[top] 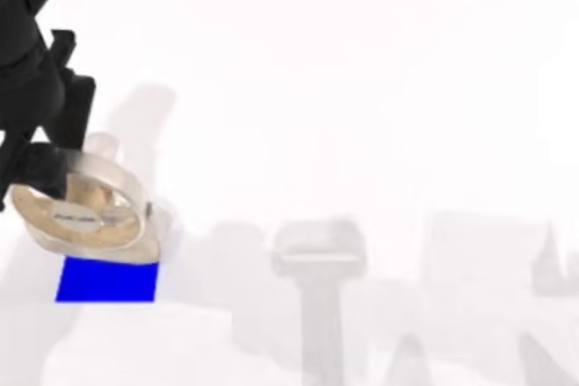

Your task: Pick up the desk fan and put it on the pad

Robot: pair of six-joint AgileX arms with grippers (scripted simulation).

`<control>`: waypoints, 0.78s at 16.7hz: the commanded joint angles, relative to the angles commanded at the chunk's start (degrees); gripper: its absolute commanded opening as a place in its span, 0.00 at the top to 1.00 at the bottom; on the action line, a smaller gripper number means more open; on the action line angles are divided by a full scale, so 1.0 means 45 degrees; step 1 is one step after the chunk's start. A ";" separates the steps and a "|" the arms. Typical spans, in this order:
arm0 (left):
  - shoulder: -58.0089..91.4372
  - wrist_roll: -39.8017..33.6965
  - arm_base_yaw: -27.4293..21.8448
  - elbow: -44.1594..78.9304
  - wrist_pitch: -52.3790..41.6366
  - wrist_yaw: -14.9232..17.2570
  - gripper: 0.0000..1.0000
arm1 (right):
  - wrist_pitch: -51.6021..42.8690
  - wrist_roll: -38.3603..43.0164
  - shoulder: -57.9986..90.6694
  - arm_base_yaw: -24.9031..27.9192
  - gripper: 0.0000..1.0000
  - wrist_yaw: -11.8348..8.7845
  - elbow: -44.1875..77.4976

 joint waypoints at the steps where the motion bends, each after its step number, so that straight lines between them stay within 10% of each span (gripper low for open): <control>1: -0.0282 -0.0524 0.0158 -0.0390 0.0100 0.0017 1.00 | 0.0000 0.0000 0.0000 0.0000 0.00 0.0000 0.0000; 13: -0.0560 -0.1303 0.0402 -0.2076 0.1520 0.0045 1.00 | 0.0000 0.0000 0.0000 0.0000 0.00 0.0000 0.0000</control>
